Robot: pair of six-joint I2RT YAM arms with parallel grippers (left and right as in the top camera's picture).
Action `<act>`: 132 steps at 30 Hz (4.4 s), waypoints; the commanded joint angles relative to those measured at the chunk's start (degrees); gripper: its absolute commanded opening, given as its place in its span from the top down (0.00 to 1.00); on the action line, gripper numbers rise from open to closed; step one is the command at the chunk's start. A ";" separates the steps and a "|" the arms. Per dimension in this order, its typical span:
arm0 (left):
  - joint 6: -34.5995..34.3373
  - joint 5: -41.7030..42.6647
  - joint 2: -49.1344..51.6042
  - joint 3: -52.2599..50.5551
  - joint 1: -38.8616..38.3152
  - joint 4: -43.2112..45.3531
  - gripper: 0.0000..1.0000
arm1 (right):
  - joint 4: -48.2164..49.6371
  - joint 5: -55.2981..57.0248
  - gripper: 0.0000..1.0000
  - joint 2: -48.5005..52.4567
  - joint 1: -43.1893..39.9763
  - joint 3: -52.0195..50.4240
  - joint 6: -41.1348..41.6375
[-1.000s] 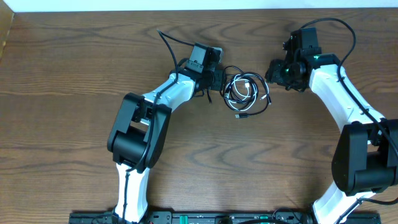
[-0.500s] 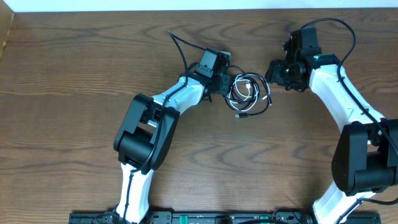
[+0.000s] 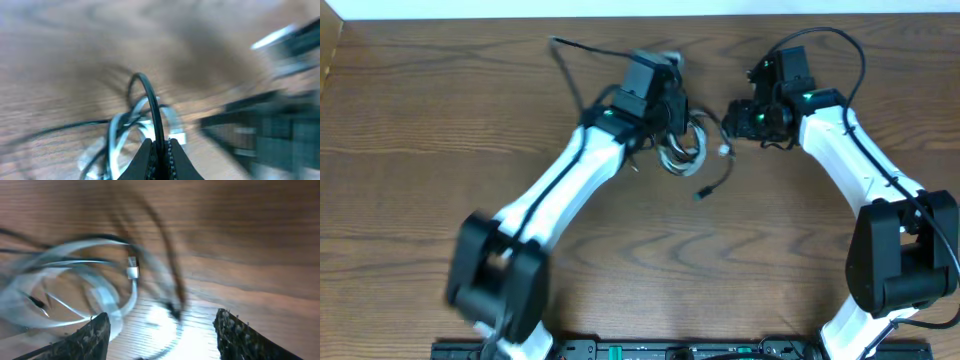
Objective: Untangle cables
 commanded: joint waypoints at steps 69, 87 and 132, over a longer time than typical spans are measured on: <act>-11.82 4.61 3.19 0.48 5.14 -7.87 0.67 | 4.37 -4.87 0.25 11.02 -4.48 -0.28 6.69; -9.94 -5.11 23.17 0.48 1.42 10.75 0.50 | 3.32 -4.85 0.25 11.02 -4.48 -0.28 4.76; 0.81 -8.55 -6.95 0.39 -2.43 -6.91 0.93 | 3.50 -21.81 0.25 -11.98 -2.62 1.03 -8.04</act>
